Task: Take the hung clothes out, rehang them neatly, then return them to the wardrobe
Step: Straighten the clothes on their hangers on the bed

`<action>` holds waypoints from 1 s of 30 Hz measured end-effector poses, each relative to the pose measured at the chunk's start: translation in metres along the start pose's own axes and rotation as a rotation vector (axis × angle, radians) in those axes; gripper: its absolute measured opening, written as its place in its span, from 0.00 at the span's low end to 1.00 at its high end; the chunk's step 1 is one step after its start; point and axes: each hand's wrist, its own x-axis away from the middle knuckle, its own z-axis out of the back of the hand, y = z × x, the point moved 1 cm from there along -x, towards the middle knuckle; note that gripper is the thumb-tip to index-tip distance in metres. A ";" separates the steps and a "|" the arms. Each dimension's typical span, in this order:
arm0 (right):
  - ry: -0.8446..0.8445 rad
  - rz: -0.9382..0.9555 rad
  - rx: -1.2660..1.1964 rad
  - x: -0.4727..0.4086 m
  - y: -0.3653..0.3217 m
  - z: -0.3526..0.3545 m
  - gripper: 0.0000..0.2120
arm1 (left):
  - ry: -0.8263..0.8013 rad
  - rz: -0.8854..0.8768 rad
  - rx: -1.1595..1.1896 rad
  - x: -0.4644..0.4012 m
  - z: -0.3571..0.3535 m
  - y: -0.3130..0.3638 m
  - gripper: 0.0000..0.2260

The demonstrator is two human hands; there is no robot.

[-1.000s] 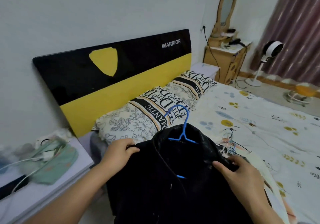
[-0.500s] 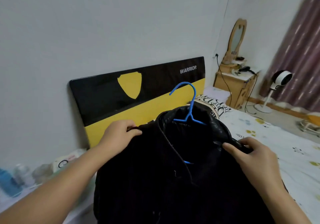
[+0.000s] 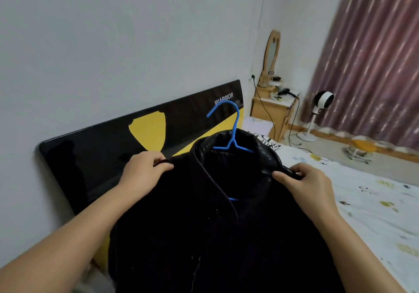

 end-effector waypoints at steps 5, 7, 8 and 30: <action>0.000 -0.005 0.023 -0.057 0.003 -0.031 0.13 | 0.026 -0.003 0.002 -0.055 -0.020 -0.011 0.07; -0.007 -0.012 0.019 -0.083 0.007 -0.044 0.14 | 0.032 0.000 -0.004 -0.081 -0.030 -0.014 0.08; -0.003 -0.015 0.016 -0.098 0.010 -0.051 0.14 | 0.037 0.002 -0.011 -0.096 -0.035 -0.016 0.09; -0.032 -0.131 0.325 -0.322 0.094 -0.257 0.20 | 0.203 0.079 -0.076 -0.338 -0.187 -0.076 0.08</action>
